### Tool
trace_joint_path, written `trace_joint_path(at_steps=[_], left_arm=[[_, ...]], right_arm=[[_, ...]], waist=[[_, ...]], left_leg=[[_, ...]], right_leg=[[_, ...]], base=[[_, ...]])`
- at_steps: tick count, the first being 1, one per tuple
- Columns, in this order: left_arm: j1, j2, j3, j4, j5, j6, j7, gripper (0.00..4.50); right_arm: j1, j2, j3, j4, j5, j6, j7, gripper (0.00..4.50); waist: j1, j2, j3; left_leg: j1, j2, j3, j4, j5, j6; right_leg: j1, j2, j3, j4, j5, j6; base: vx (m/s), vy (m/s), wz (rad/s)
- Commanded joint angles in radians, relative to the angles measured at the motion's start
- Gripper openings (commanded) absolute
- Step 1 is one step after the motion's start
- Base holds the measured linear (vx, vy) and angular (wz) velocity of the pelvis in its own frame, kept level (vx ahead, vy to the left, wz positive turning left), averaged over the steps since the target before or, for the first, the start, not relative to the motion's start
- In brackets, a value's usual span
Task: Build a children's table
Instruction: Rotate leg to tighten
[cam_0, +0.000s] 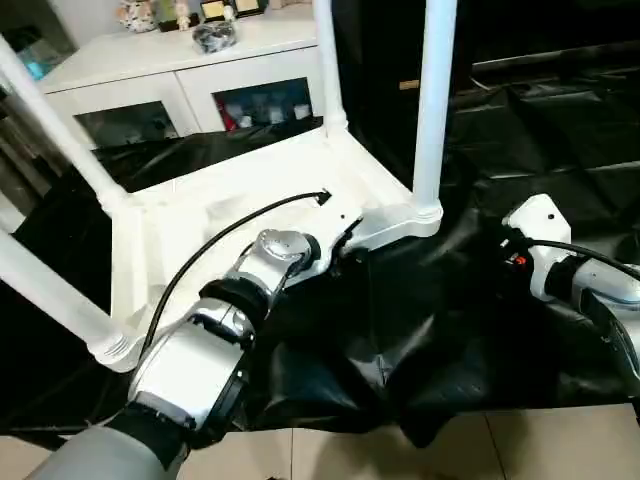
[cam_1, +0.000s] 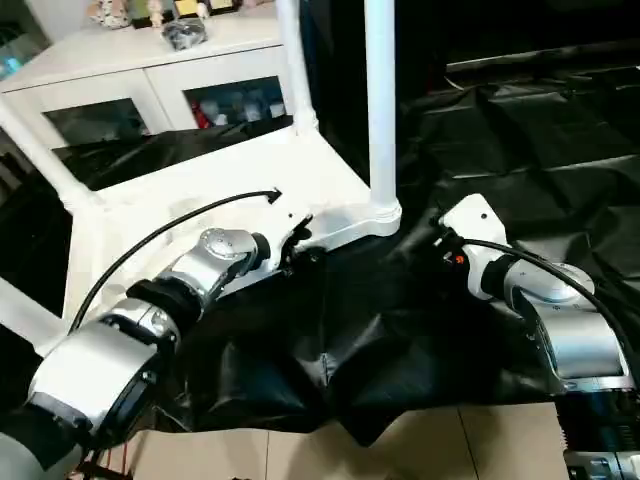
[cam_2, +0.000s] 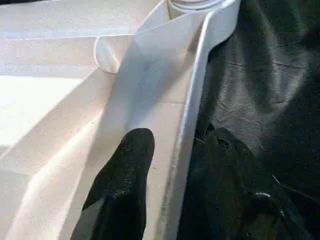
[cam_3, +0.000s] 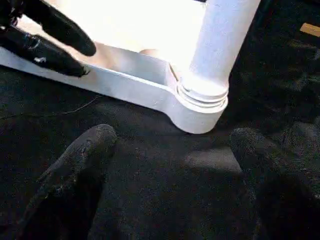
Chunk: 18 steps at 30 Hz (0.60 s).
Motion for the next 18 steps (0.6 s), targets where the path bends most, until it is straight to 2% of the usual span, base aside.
trace_joint_path(at_steps=[1, 4, 7, 8, 11, 16, 18], left_arm=[[-0.011, 0.019, 0.01, 0.023, 0.012, -0.005, 0.011, 1.65], [-0.009, 0.021, -0.004, 0.046, 0.043, -0.009, -0.019, 1.32], [-0.005, 0.025, -0.014, 0.058, 0.064, -0.012, -0.047, 1.15], [-0.003, 0.026, -0.016, 0.06, 0.067, -0.01, -0.059, 0.97], [0.002, 0.029, -0.017, 0.063, 0.071, -0.01, -0.074, 0.83], [-0.003, 0.039, 0.019, 0.063, 0.057, 0.001, -0.158, 0.45], [-0.005, 0.043, 0.027, 0.061, 0.051, 0.007, -0.195, 0.21]], right_arm=[[-0.01, 0.001, 0.018, -0.019, -0.007, 0.012, 0.0, 4.12], [-0.02, 0.002, 0.03, -0.017, -0.014, 0.012, 0.007, 4.12], [-0.028, 0.0, 0.04, -0.012, -0.018, 0.007, 0.009, 4.12], [-0.031, 0.001, 0.042, -0.01, -0.019, 0.007, 0.009, 4.12], [-0.037, 0.001, 0.045, -0.006, -0.02, 0.004, 0.011, 4.12], [-0.041, 0.005, 0.049, -0.008, -0.02, -0.002, 0.01, 4.12], [-0.04, 0.005, 0.049, -0.008, -0.018, -0.003, 0.01, 4.12]], waist=[[-0.002, -0.036, -0.07], [-0.004, -0.037, -0.071], [-0.004, -0.036, -0.074], [-0.005, -0.037, -0.073], [-0.005, -0.036, -0.074], [-0.004, -0.037, -0.073], [-0.004, -0.036, -0.075]], left_leg=[[0.003, -0.003, -0.008, -0.043, -0.116, 0.157], [0.002, -0.004, -0.007, -0.042, -0.109, 0.163], [0.002, 0.0, -0.009, -0.04, -0.084, 0.181], [0.002, 0.0, -0.009, -0.04, -0.083, 0.186], [0.003, 0.001, -0.008, -0.04, -0.079, 0.191], [0.004, 0.004, -0.008, -0.042, -0.085, 0.199], [0.004, 0.005, -0.009, -0.04, -0.067, 0.207]], right_leg=[[0.069, -0.025, 0.009, -0.086, -0.175, -0.186], [0.069, -0.026, 0.009, -0.085, -0.165, -0.187], [0.067, -0.029, 0.009, -0.08, -0.115, -0.203], [0.067, -0.03, 0.008, -0.079, -0.109, -0.207], [0.067, -0.031, 0.007, -0.076, -0.101, -0.212], [0.066, -0.036, 0.007, -0.075, -0.097, -0.222], [0.066, -0.037, 0.007, -0.07, -0.068, -0.227]], base=[[0.0, 0.0, 0.0], [0.0, 0.0, 0.0], [0.0, 0.0, 0.0], [0.0, 0.0, 0.0], [0.0, 0.0, 0.0], [0.0, 0.0, 0.0], [0.0, 0.0, 0.0]])
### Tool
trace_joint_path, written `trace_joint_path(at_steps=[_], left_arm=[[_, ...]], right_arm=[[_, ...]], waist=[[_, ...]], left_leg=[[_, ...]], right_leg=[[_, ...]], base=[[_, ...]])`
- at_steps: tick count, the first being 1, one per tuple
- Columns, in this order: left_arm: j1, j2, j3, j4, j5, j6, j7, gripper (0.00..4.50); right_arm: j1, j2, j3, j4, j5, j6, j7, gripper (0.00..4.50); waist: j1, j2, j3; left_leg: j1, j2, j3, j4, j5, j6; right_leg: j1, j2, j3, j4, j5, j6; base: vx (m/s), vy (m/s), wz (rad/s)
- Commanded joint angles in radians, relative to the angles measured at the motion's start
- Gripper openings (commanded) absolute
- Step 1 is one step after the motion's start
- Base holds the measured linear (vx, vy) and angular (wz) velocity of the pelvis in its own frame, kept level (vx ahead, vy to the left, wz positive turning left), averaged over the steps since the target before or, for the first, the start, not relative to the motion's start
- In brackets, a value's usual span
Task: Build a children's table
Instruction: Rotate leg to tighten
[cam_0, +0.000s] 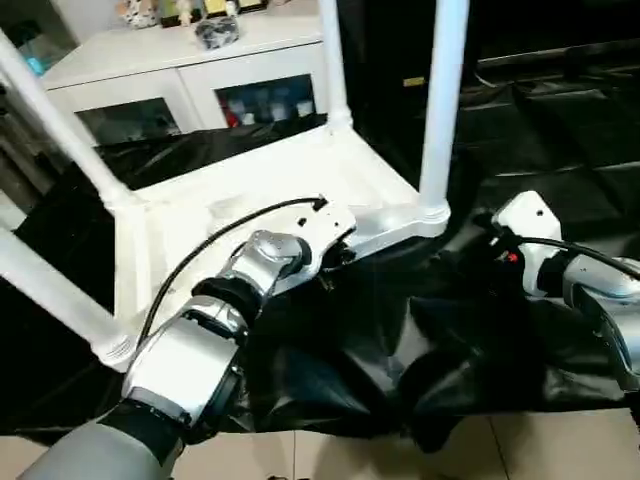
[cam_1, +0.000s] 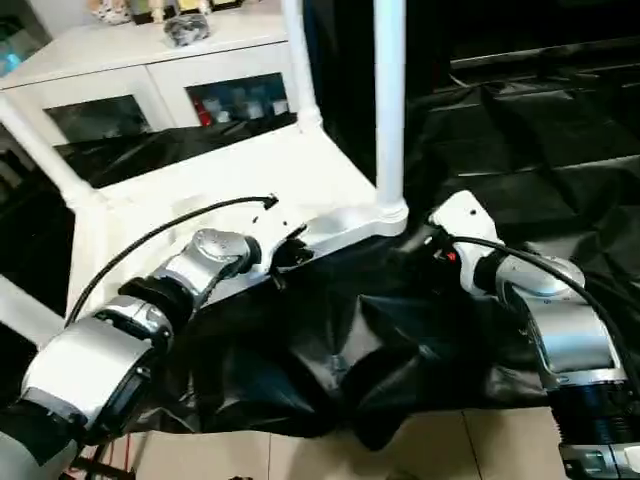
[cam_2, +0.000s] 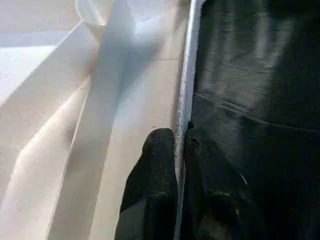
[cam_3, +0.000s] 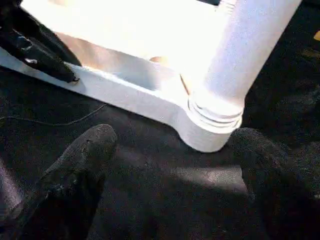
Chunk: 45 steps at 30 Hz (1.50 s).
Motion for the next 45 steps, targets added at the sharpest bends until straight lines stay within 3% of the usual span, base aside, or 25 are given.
trace_joint_path(at_steps=[1, 2, 3, 4, 5, 6, 8, 9, 11, 12, 14, 15, 17, 20, 22, 27, 28, 29, 30, 34, 35, 45], left_arm=[[0.0, 0.021, 0.013, 0.014, -0.013, 0.031, -0.099, 0.21], [0.003, 0.031, 0.017, 0.008, -0.022, 0.047, -0.161, 0.14], [0.004, 0.033, 0.017, 0.007, -0.024, 0.05, -0.17, 0.14], [0.023, 0.056, 0.003, -0.005, -0.015, 0.044, -0.227, 0.07], [0.033, 0.067, -0.005, -0.011, -0.008, 0.035, -0.239, 0.07], [0.033, 0.067, -0.005, -0.011, -0.008, 0.035, -0.239, 0.07], [0.063, 0.094, -0.004, -0.029, -0.002, 0.018, -0.255, 0.07], [0.07, 0.101, 0.0, -0.035, -0.004, 0.014, -0.265, 0.07], [0.099, 0.135, 0.013, -0.076, -0.021, 0.028, -0.325, 0.07], [0.118, 0.157, 0.017, -0.109, -0.031, 0.036, -0.352, 0.07], [0.16, 0.199, 0.018, -0.19, -0.041, 0.039, -0.391, 0.07], [0.182, 0.217, 0.022, -0.23, -0.047, 0.047, -0.398, 0.07], [0.229, 0.251, 0.029, -0.316, -0.059, 0.072, -0.409, 0.07], [0.287, 0.286, 0.032, -0.429, -0.067, 0.113, -0.425, 0.07], [0.358, 0.321, 0.037, -0.58, -0.073, 0.188, -0.431, 0.07], [0.484, 0.352, 0.04, -0.857, -0.102, 0.284, -0.439, 0.07], [0.485, 0.352, 0.04, -0.859, -0.102, 0.284, -0.439, 0.07], [0.505, 0.341, 0.042, -0.902, -0.133, 0.298, -0.452, 0.07], [0.505, 0.341, 0.042, -0.902, -0.133, 0.298, -0.452, 0.56], [0.505, 0.326, 0.021, -0.913, -0.141, 0.249, -0.459, 0.69], [0.505, 0.326, 0.021, -0.913, -0.141, 0.249, -0.459, 0.97], [0.434, 0.244, 0.009, -0.815, -0.12, 0.239, -0.351, 0.97]], right_arm=[[-0.01, 0.005, 0.016, -0.01, 0.007, -0.004, 0.01, 4.12], [-0.009, 0.007, 0.015, -0.008, 0.009, -0.007, 0.013, 4.12], [-0.009, 0.008, 0.015, -0.008, 0.01, -0.007, 0.013, 4.12], [-0.012, 0.013, 0.018, 0.003, 0.009, -0.017, 0.018, 4.12], [-0.014, 0.016, 0.02, 0.008, 0.009, -0.021, 0.019, 4.12], [-0.014, 0.016, 0.02, 0.008, 0.009, -0.021, 0.019, 4.12], [-0.023, 0.029, 0.022, 0.016, 0.016, -0.034, 0.023, 4.12], [-0.025, 0.032, 0.022, 0.016, 0.019, -0.035, 0.024, 4.12], [-0.03, 0.041, 0.015, 0.015, 0.035, -0.042, 0.032, 4.12], [-0.028, 0.042, 0.011, 0.006, 0.047, -0.041, 0.041, 4.12], [-0.013, 0.039, 0.003, -0.026, 0.079, -0.033, 0.072, 4.12], [-0.003, 0.037, 0.001, -0.045, 0.093, -0.026, 0.086, 4.12], [0.022, 0.027, 0.004, -0.085, 0.117, -0.009, 0.123, 4.12], [0.053, 0.011, 0.013, -0.122, 0.131, 0.0, 0.164, 4.12], [0.08, -0.005, 0.019, -0.14, 0.136, -0.002, 0.188, 4.12], [0.089, -0.01, 0.015, -0.125, 0.135, -0.013, 0.179, 4.12], [0.089, -0.01, 0.015, -0.125, 0.135, -0.013, 0.179, 4.12], [0.09, -0.009, 0.015, -0.122, 0.138, -0.004, 0.18, 4.12], [0.09, -0.009, 0.015, -0.122, 0.138, -0.004, 0.18, 4.12], [0.101, -0.007, 0.026, -0.13, 0.13, 0.002, 0.183, 4.12], [0.101, -0.007, 0.026, -0.13, 0.13, 0.002, 0.183, 4.12], [0.116, 0.006, 0.035, -0.136, 0.127, 0.0, 0.161, 4.12]], waist=[[0.005, -0.047, -0.076], [0.009, -0.057, -0.077], [0.01, -0.054, -0.076], [0.013, -0.07, -0.078], [0.013, -0.073, -0.074], [0.015, -0.066, -0.075], [0.016, -0.072, -0.071], [0.017, -0.079, -0.071], [0.015, -0.075, -0.066], [0.014, -0.091, -0.066], [0.017, -0.082, -0.065], [0.013, -0.091, -0.064], [0.016, -0.083, -0.065], [0.015, -0.086, -0.064], [0.013, -0.086, -0.062], [0.006, -0.082, -0.053], [0.007, -0.088, -0.053], [0.007, -0.086, -0.052], [0.009, -0.084, -0.052], [0.025, -0.087, -0.055], [0.028, -0.087, -0.056], [0.034, -0.087, -0.058]], left_leg=[[0.01, 0.013, -0.011, -0.045, -0.047, 0.2], [0.009, 0.013, -0.009, -0.044, -0.031, 0.212], [0.008, 0.012, -0.008, -0.043, -0.026, 0.216], [0.007, 0.013, -0.007, -0.042, -0.019, 0.224], [0.007, 0.014, -0.005, -0.043, -0.021, 0.233], [0.007, 0.014, -0.006, -0.041, -0.019, 0.235], [0.008, 0.015, -0.005, -0.044, -0.032, 0.235], [0.007, 0.016, -0.005, -0.045, -0.039, 0.231], [0.009, 0.019, -0.006, -0.051, -0.07, 0.211], [0.008, 0.019, -0.004, -0.052, -0.077, 0.208], [0.011, 0.023, -0.006, -0.055, -0.09, 0.198], [0.008, 0.023, -0.005, -0.055, -0.095, 0.195], [0.014, 0.031, -0.007, -0.058, -0.098, 0.186], [0.016, 0.033, -0.007, -0.061, -0.11, 0.177], [0.015, 0.036, -0.007, -0.065, -0.123, 0.161], [0.02, 0.033, -0.004, -0.071, -0.187, 0.12], [0.021, 0.035, -0.004, -0.073, -0.194, 0.114], [0.02, 0.033, -0.004, -0.073, -0.197, 0.108], [0.021, 0.033, -0.003, -0.073, -0.195, 0.104], [0.023, 0.031, -0.001, -0.069, -0.171, 0.104], [0.021, 0.03, -0.001, -0.069, -0.16, 0.105], [0.02, 0.023, 0.001, -0.062, -0.143, 0.112]], right_leg=[[0.068, -0.026, 0.01, -0.058, -0.052, -0.236], [0.067, -0.028, 0.011, -0.056, -0.048, -0.241], [0.067, -0.028, 0.01, -0.056, -0.052, -0.241], [0.066, -0.03, 0.012, -0.055, -0.052, -0.244], [0.063, -0.029, 0.011, -0.058, -0.066, -0.245], [0.064, -0.03, 0.012, -0.054, -0.067, -0.246], [0.062, -0.03, 0.011, -0.059, -0.098, -0.244], [0.062, -0.03, 0.012, -0.058, -0.111, -0.24], [0.06, -0.031, 0.014, -0.062, -0.156, -0.238], [0.06, -0.029, 0.014, -0.064, -0.16, -0.236], [0.061, -0.032, 0.016, -0.059, -0.164, -0.242], [0.06, -0.03, 0.018, -0.06, -0.161, -0.24], [0.059, -0.031, 0.021, -0.052, -0.131, -0.251], [0.057, -0.031, 0.023, -0.051, -0.118, -0.258], [0.058, -0.033, 0.025, -0.049, -0.123, -0.259], [0.048, -0.029, 0.027, -0.061, -0.212, -0.244], [0.048, -0.03, 0.028, -0.062, -0.222, -0.241], [0.047, -0.028, 0.029, -0.063, -0.236, -0.232], [0.045, -0.028, 0.03, -0.063, -0.234, -0.231], [0.043, -0.026, 0.032, -0.061, -0.196, -0.23], [0.045, -0.027, 0.031, -0.058, -0.184, -0.228], [0.047, -0.025, 0.03, -0.061, -0.177, -0.223]], base=[[0.0, 0.0, 0.0], [0.0, 0.0, 0.0], [0.0, 0.0, 0.0], [0.0, 0.0, 0.0], [0.0, 0.0, 0.0], [0.0, 0.0, 0.0], [0.0, 0.0, 0.0], [0.0, 0.0, 0.0], [0.0, 0.0, 0.0], [0.0, 0.0, 0.0], [0.0, 0.0, 0.0], [0.0, 0.0, 0.0], [0.0, 0.0, 0.0], [0.0, 0.0, 0.0], [0.0, 0.0, 0.0], [0.0, 0.0, 0.0], [0.0, 0.0, 0.0], [0.0, 0.0, 0.0], [0.0, 0.0, 0.0], [0.0, 0.0, 0.0], [0.0, 0.0, 0.0], [0.0, 0.0, 0.0]])
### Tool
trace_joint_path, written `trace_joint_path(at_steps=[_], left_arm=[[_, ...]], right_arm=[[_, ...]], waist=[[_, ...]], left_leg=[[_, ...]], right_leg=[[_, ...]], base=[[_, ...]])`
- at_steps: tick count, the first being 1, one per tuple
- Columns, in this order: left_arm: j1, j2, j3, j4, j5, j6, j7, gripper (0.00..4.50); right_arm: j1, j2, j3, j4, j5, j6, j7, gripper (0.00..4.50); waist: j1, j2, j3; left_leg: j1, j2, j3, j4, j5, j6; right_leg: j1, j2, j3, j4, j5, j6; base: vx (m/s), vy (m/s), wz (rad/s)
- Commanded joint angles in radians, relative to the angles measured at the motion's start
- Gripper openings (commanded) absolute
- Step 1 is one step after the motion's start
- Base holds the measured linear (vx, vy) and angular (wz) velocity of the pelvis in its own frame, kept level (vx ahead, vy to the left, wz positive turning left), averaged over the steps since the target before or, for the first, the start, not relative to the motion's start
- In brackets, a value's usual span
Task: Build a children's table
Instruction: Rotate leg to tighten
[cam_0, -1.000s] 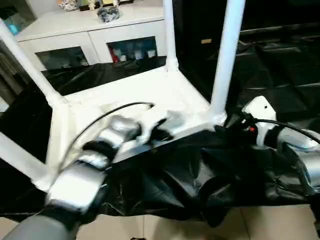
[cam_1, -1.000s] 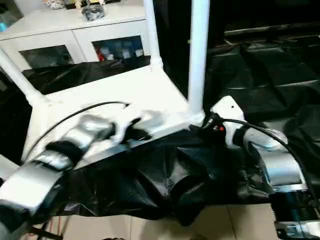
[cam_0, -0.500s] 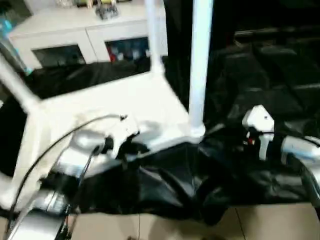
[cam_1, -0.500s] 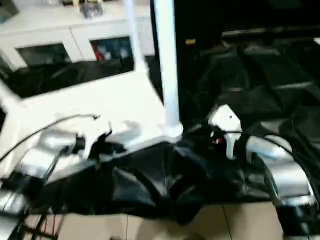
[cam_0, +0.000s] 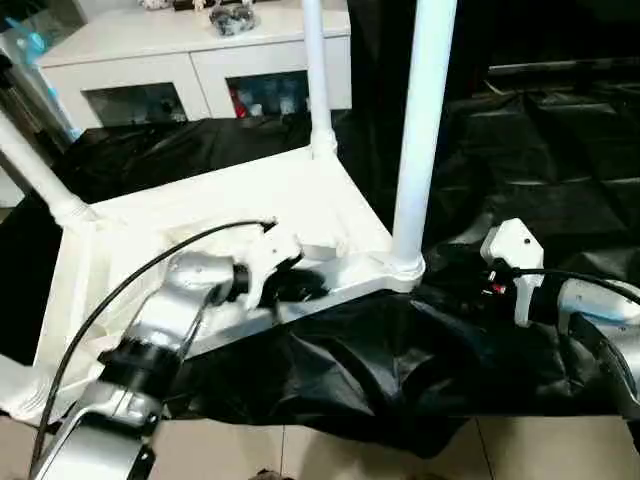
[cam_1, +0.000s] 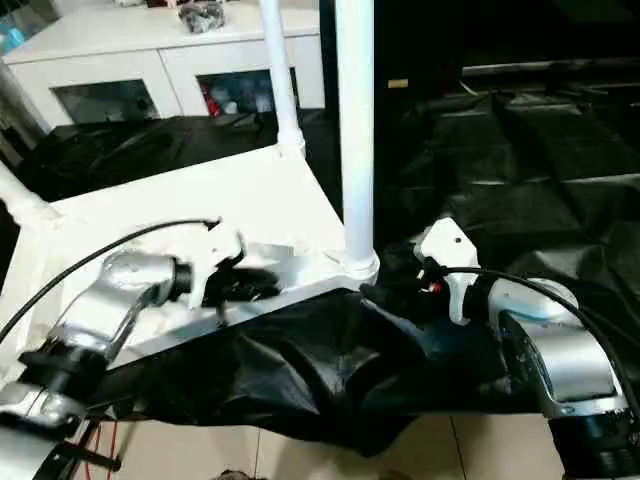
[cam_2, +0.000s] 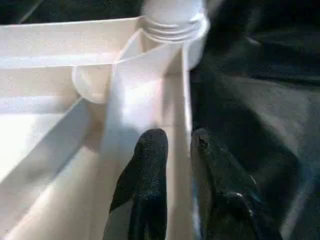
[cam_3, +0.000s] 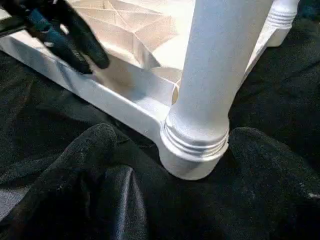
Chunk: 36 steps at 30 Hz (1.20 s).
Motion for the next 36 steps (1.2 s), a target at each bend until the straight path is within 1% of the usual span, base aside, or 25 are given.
trace_joint_path(at_steps=[1, 2, 3, 7, 9, 10, 11, 12, 13, 15, 17, 18, 20, 21, 22, 23, 24, 26, 27, 28, 29, 31, 32, 33, 36], left_arm=[[-0.016, -0.011, 0.003, 0.033, 0.001, -0.007, 0.013, 0.97], [-0.022, -0.027, 0.003, 0.045, -0.007, -0.004, 0.011, 0.97], [-0.027, -0.044, 0.001, 0.055, -0.018, 0.009, 0.002, 1.25], [-0.035, -0.067, 0.006, 0.065, -0.037, 0.034, 0.004, 1.37], [-0.039, -0.072, 0.003, 0.072, -0.028, 0.025, 0.019, 1.64], [-0.044, -0.075, -0.001, 0.082, -0.023, 0.014, 0.032, 1.7], [-0.044, -0.075, -0.001, 0.082, -0.023, 0.014, 0.032, 1.73], [-0.05, -0.08, 0.0, 0.099, -0.023, 0.006, 0.037, 1.73], [-0.058, -0.081, -0.008, 0.129, -0.006, -0.016, 0.047, 1.73], [-0.069, -0.08, -0.022, 0.174, 0.025, -0.05, 0.064, 1.73], [-0.074, -0.08, -0.025, 0.196, 0.032, -0.063, 0.072, 1.73], [-0.083, -0.086, -0.022, 0.228, 0.031, -0.081, 0.091, 1.73], [-0.086, -0.094, -0.012, 0.242, 0.016, -0.081, 0.088, 1.73], [-0.089, -0.099, -0.003, 0.249, 0.005, -0.075, 0.085, 1.73], [-0.094, -0.105, 0.005, 0.261, -0.007, -0.073, 0.082, 1.55], [-0.101, -0.107, 0.004, 0.274, -0.01, -0.07, 0.071, 1.45], [-0.105, -0.107, 0.003, 0.282, -0.009, -0.07, 0.065, 1.38], [-0.111, -0.109, 0.001, 0.296, -0.011, -0.065, 0.049, 1.24], [-0.113, -0.11, 0.003, 0.3, -0.013, -0.062, 0.044, 1.1], [-0.122, -0.112, 0.007, 0.317, -0.016, -0.073, 0.045, 1.1], [-0.122, -0.112, 0.007, 0.317, -0.016, -0.073, 0.045, 0.99], [-0.132, -0.112, 0.009, 0.343, -0.019, -0.082, 0.034, 0.93], [-0.132, -0.112, 0.009, 0.343, -0.019, -0.082, 0.034, 0.89], [-0.13, -0.109, 0.003, 0.352, -0.023, -0.078, 0.015, 0.64], [-0.127, -0.107, 0.002, 0.366, -0.02, -0.077, 0.002, 0.51]], right_arm=[[0.002, 0.005, 0.014, -0.022, -0.001, 0.005, -0.009, 4.12], [0.003, 0.005, 0.015, -0.023, -0.001, 0.006, -0.011, 4.12], [0.003, 0.006, 0.017, -0.022, -0.004, 0.006, -0.012, 4.12], [0.002, 0.007, 0.021, -0.014, -0.01, -0.001, -0.013, 4.12], [0.002, 0.007, 0.021, -0.011, -0.011, -0.002, -0.013, 4.12], [0.002, 0.007, 0.021, -0.01, -0.011, -0.003, -0.013, 4.12], [0.002, 0.007, 0.021, -0.01, -0.011, -0.003, -0.013, 4.12], [0.002, 0.007, 0.022, -0.009, -0.011, -0.004, -0.015, 4.12], [0.001, 0.006, 0.025, -0.007, -0.015, -0.007, -0.017, 4.12], [-0.001, 0.003, 0.029, -0.005, -0.019, -0.01, -0.02, 4.12], [0.0, 0.004, 0.031, -0.007, -0.019, -0.009, -0.02, 4.12], [0.001, 0.004, 0.033, -0.01, -0.019, -0.006, -0.02, 4.12], [0.002, 0.004, 0.034, -0.012, -0.019, -0.004, -0.02, 4.12], [0.002, 0.003, 0.035, -0.013, -0.02, -0.004, -0.02, 4.12], [0.002, 0.003, 0.036, -0.012, -0.021, -0.003, -0.021, 4.12], [0.003, 0.002, 0.037, -0.014, -0.021, -0.002, -0.021, 4.12], [0.003, 0.002, 0.037, -0.014, -0.021, -0.001, -0.022, 4.12], [0.004, 0.001, 0.035, -0.02, -0.021, 0.002, -0.023, 4.12], [0.004, 0.001, 0.035, -0.022, -0.021, 0.004, -0.024, 4.12], [0.004, 0.001, 0.035, -0.025, -0.021, 0.008, -0.024, 4.12], [0.004, 0.001, 0.035, -0.025, -0.021, 0.008, -0.024, 4.12], [0.001, 0.007, 0.033, -0.024, -0.012, 0.013, -0.022, 4.12], [0.001, 0.007, 0.033, -0.024, -0.012, 0.013, -0.022, 4.12], [-0.001, 0.009, 0.036, -0.023, -0.011, 0.015, -0.021, 4.12], [-0.007, 0.01, 0.04, -0.016, -0.011, 0.012, -0.02, 4.12]], waist=[[0.001, -0.033, -0.072], [0.001, -0.033, -0.071], [0.002, -0.034, -0.072], [0.005, -0.035, -0.074], [0.006, -0.035, -0.074], [0.006, -0.036, -0.074], [0.005, -0.035, -0.073], [0.005, -0.03, -0.074], [0.005, -0.033, -0.073], [0.004, -0.032, -0.073], [0.004, -0.033, -0.074], [0.004, -0.033, -0.075], [0.005, -0.034, -0.075], [0.004, -0.029, -0.075], [0.005, -0.03, -0.075], [0.004, -0.027, -0.075], [0.004, -0.025, -0.075], [0.004, -0.023, -0.075], [0.003, -0.025, -0.076], [0.003, -0.031, -0.076], [0.004, -0.029, -0.076], [0.004, -0.034, -0.075], [0.005, -0.031, -0.075], [0.005, -0.033, -0.075], [0.005, -0.033, -0.076]], left_leg=[[0.015, 0.022, -0.007, -0.068, -0.137, 0.111], [0.015, 0.022, -0.006, -0.069, -0.139, 0.11], [0.016, 0.022, -0.006, -0.068, -0.14, 0.11], [0.014, 0.022, -0.007, -0.066, -0.128, 0.118], [0.015, 0.022, -0.007, -0.065, -0.127, 0.124], [0.014, 0.022, -0.007, -0.066, -0.127, 0.125], [0.015, 0.021, -0.007, -0.066, -0.132, 0.125], [0.015, 0.021, -0.008, -0.065, -0.132, 0.124], [0.015, 0.02, -0.008, -0.065, -0.137, 0.123], [0.014, 0.02, -0.009, -0.066, -0.14, 0.117], [0.013, 0.019, -0.009, -0.066, -0.136, 0.117], [0.013, 0.019, -0.009, -0.065, -0.132, 0.119], [0.013, 0.019, -0.008, -0.064, -0.131, 0.121], [0.014, 0.02, -0.007, -0.065, -0.134, 0.12], [0.014, 0.021, -0.008, -0.065, -0.135, 0.119], [0.015, 0.02, -0.008, -0.064, -0.136, 0.119], [0.016, 0.02, -0.008, -0.065, -0.146, 0.117], [0.015, 0.021, -0.009, -0.066, -0.147, 0.115], [0.015, 0.02, -0.009, -0.066, -0.146, 0.117], [0.014, 0.02, -0.008, -0.065, -0.144, 0.119], [0.015, 0.019, -0.008, -0.065, -0.145, 0.119], [0.014, 0.019, -0.008, -0.065, -0.148, 0.12], [0.015, 0.02, -0.008, -0.066, -0.149, 0.119], [0.014, 0.02, -0.008, -0.065, -0.148, 0.119], [0.014, 0.021, -0.008, -0.065, -0.14, 0.123]], right_leg=[[0.054, -0.026, 0.024, -0.071, -0.173, -0.225], [0.053, -0.026, 0.024, -0.072, -0.177, -0.224], [0.053, -0.026, 0.024, -0.073, -0.179, -0.225], [0.055, -0.027, 0.024, -0.07, -0.158, -0.231], [0.054, -0.026, 0.023, -0.07, -0.158, -0.231], [0.055, -0.026, 0.023, -0.07, -0.16, -0.23], [0.054, -0.026, 0.023, -0.071, -0.169, -0.226], [0.055, -0.026, 0.022, -0.071, -0.171, -0.225], [0.054, -0.024, 0.022, -0.074, -0.177, -0.221], [0.055, -0.024, 0.022, -0.075, -0.172, -0.214], [0.057, -0.025, 0.022, -0.073, -0.164, -0.215], [0.057, -0.024, 0.022, -0.072, -0.155, -0.217], [0.057, -0.026, 0.022, -0.072, -0.151, -0.222], [0.056, -0.025, 0.021, -0.073, -0.155, -0.224], [0.057, -0.026, 0.021, -0.072, -0.154, -0.226], [0.056, -0.025, 0.021, -0.073, -0.152, -0.229], [0.056, -0.025, 0.021, -0.074, -0.155, -0.231], [0.058, -0.025, 0.021, -0.072, -0.145, -0.232], [0.058, -0.025, 0.021, -0.072, -0.141, -0.232], [0.058, -0.026, 0.021, -0.073, -0.139, -0.234], [0.057, -0.026, 0.021, -0.072, -0.145, -0.235], [0.058, -0.026, 0.021, -0.074, -0.164, -0.231], [0.057, -0.027, 0.021, -0.074, -0.172, -0.23], [0.057, -0.027, 0.021, -0.074, -0.175, -0.229], [0.057, -0.027, 0.022, -0.073, -0.165, -0.23]], base=[[0.0, 0.0, 0.0], [0.0, 0.0, 0.0], [0.0, 0.0, 0.0], [0.0, 0.0, 0.0], [0.0, 0.0, 0.0], [0.0, 0.0, 0.0], [0.0, 0.0, 0.0], [0.0, 0.0, 0.0], [0.0, 0.0, 0.0], [0.0, 0.0, 0.0], [0.0, 0.0, 0.0], [0.0, 0.0, 0.0], [0.0, 0.0, 0.0], [0.0, 0.0, 0.0], [0.0, 0.0, 0.0], [0.0, 0.0, 0.0], [0.0, 0.0, 0.0], [0.0, 0.0, 0.0], [0.0, 0.0, 0.0], [0.0, 0.0, 0.0], [0.0, 0.0, 0.0], [0.0, 0.0, 0.0], [0.0, 0.0, 0.0], [0.0, 0.0, 0.0], [0.0, 0.0, 0.0]])
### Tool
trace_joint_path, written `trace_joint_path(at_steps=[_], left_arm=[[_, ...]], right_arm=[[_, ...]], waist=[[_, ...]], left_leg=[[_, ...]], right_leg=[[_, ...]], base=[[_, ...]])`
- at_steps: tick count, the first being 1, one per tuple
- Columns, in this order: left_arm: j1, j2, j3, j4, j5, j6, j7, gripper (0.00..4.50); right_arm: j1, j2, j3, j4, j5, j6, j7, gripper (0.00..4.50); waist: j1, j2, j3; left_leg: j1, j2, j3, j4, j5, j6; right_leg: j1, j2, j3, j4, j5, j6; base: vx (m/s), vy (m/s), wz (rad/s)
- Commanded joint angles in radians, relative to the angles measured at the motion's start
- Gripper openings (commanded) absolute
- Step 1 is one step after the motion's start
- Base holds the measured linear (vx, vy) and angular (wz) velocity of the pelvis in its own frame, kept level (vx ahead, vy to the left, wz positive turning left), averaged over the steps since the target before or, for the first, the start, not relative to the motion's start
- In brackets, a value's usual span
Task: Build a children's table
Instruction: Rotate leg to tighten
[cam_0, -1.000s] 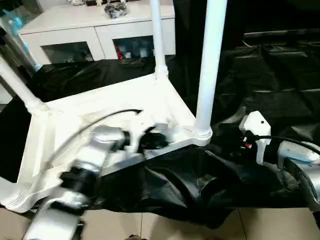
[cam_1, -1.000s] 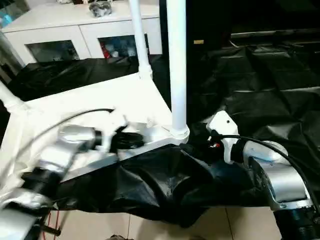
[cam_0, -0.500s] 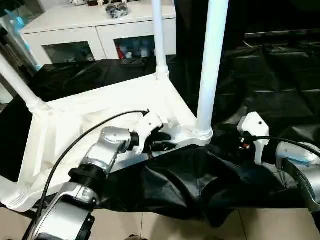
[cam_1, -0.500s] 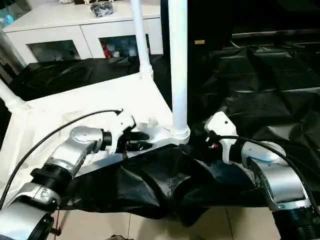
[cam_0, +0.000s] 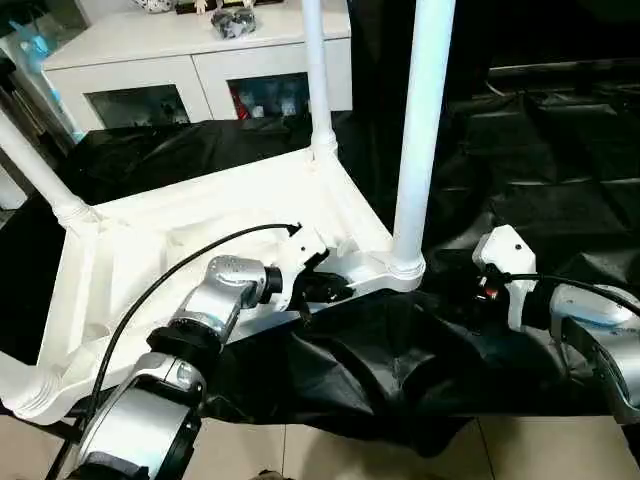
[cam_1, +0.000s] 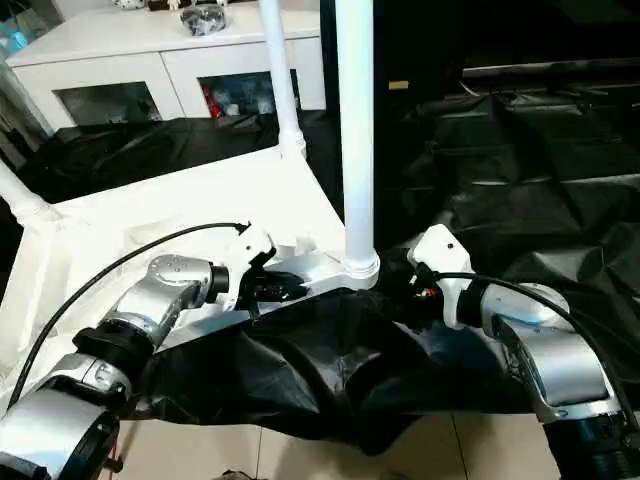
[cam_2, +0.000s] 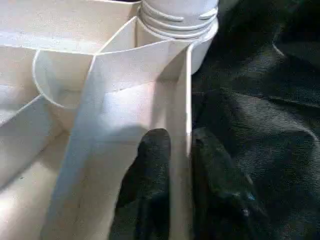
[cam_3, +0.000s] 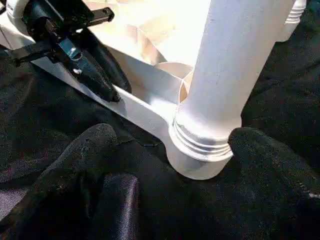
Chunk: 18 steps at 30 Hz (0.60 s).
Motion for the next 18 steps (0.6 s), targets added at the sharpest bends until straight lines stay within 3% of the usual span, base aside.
trace_joint_path(at_steps=[1, 4, 6, 7, 8, 9, 10, 11, 14, 15, 16, 17, 18], left_arm=[[0.0, 0.014, 0.003, 0.023, 0.006, 0.003, -0.009, 0.45], [-0.002, 0.013, 0.005, 0.04, 0.008, 0.001, -0.019, 0.08], [0.003, 0.018, -0.003, 0.051, 0.016, -0.003, -0.025, 0.07], [0.004, 0.019, -0.005, 0.055, 0.017, -0.005, -0.026, 0.03], [0.004, 0.019, -0.006, 0.056, 0.017, -0.005, -0.026, 0.03], [0.013, 0.024, -0.01, 0.059, 0.019, -0.007, -0.03, 0.03], [0.013, 0.024, -0.01, 0.059, 0.019, -0.007, -0.03, 0.03], [0.027, 0.035, -0.005, 0.039, 0.01, 0.003, -0.036, 0.03], [0.069, 0.067, 0.029, -0.046, -0.022, 0.043, -0.036, 0.03], [0.086, 0.083, 0.033, -0.072, -0.023, 0.048, -0.035, 0.03], [0.086, 0.083, 0.033, -0.072, -0.023, 0.048, -0.035, 0.03], [0.128, 0.116, 0.039, -0.131, -0.028, 0.059, -0.045, 0.03], [0.154, 0.132, 0.046, -0.174, -0.038, 0.073, -0.053, 0.03]], right_arm=[[-0.01, 0.004, 0.013, -0.014, 0.007, 0.009, 0.003, 4.12], [-0.024, 0.009, -0.005, 0.0, 0.049, 0.049, 0.023, 4.29], [-0.03, 0.009, -0.005, 0.017, 0.044, 0.042, 0.024, 4.45], [-0.032, 0.008, -0.004, 0.022, 0.042, 0.039, 0.025, 4.48], [-0.032, 0.008, -0.004, 0.023, 0.041, 0.038, 0.025, 4.48], [-0.041, 0.013, -0.003, 0.041, 0.033, 0.027, 0.02, 4.48], [-0.041, 0.013, -0.003, 0.041, 0.033, 0.027, 0.02, 4.48], [-0.057, 0.027, -0.006, 0.061, 0.035, 0.014, 0.014, 4.48], [-0.101, 0.073, 0.0, 0.118, 0.019, -0.022, -0.025, 4.48], [-0.111, 0.083, 0.006, 0.132, 0.009, -0.032, -0.041, 4.48], [-0.111, 0.083, 0.006, 0.132, 0.009, -0.032, -0.041, 4.48], [-0.12, 0.104, 0.024, 0.147, -0.011, -0.058, -0.062, 4.48], [-0.123, 0.115, 0.04, 0.153, -0.017, -0.061, -0.062, 4.48]], waist=[[0.0, -0.036, -0.073], [0.001, -0.035, -0.072], [0.001, -0.044, -0.072], [0.002, -0.04, -0.07], [0.001, -0.047, -0.07], [0.002, -0.043, -0.07], [0.001, -0.051, -0.07], [0.0, -0.048, -0.07], [-0.001, -0.071, -0.072], [-0.007, -0.062, -0.066], [-0.007, -0.059, -0.067], [-0.01, -0.085, -0.069], [-0.013, -0.078, -0.063]], left_leg=[[0.014, 0.021, -0.008, -0.067, -0.137, 0.124], [0.013, 0.021, -0.008, -0.067, -0.141, 0.128], [0.013, 0.021, -0.007, -0.068, -0.147, 0.125], [0.013, 0.021, -0.007, -0.068, -0.151, 0.121], [0.013, 0.021, -0.006, -0.069, -0.153, 0.12], [0.014, 0.022, -0.007, -0.069, -0.152, 0.117], [0.012, 0.022, -0.007, -0.07, -0.152, 0.117], [0.011, 0.021, -0.007, -0.07, -0.147, 0.115], [0.008, 0.023, -0.007, -0.07, -0.13, 0.117], [0.005, 0.022, -0.008, -0.074, -0.127, 0.116], [0.009, 0.024, -0.008, -0.074, -0.136, 0.111], [0.012, 0.027, -0.006, -0.073, -0.138, 0.106], [0.006, 0.026, -0.008, -0.08, -0.132, 0.104]], right_leg=[[0.056, -0.027, 0.021, -0.073, -0.161, -0.231], [0.057, -0.027, 0.021, -0.074, -0.164, -0.235], [0.058, -0.028, 0.021, -0.075, -0.181, -0.231], [0.056, -0.028, 0.021, -0.077, -0.197, -0.228], [0.056, -0.028, 0.021, -0.078, -0.205, -0.225], [0.056, -0.029, 0.022, -0.078, -0.212, -0.222], [0.055, -0.028, 0.022, -0.078, -0.213, -0.219], [0.055, -0.03, 0.022, -0.075, -0.214, -0.223], [0.056, -0.033, 0.022, -0.07, -0.211, -0.221], [0.053, -0.03, 0.02, -0.072, -0.224, -0.219], [0.049, -0.03, 0.02, -0.073, -0.239, -0.216], [0.05, -0.03, 0.024, -0.075, -0.232, -0.217], [0.05, -0.029, 0.024, -0.069, -0.219, -0.219]], base=[[0.0, 0.0, 0.0], [0.0, 0.0, 0.0], [0.0, 0.0, 0.0], [0.0, 0.0, 0.0], [0.0, 0.0, 0.0], [0.0, 0.0, 0.0], [0.0, 0.0, 0.0], [0.0, 0.0, 0.0], [0.0, 0.0, 0.0], [0.0, 0.0, 0.0], [0.0, 0.0, 0.0], [0.0, 0.0, 0.0], [0.0, 0.0, 0.0]])
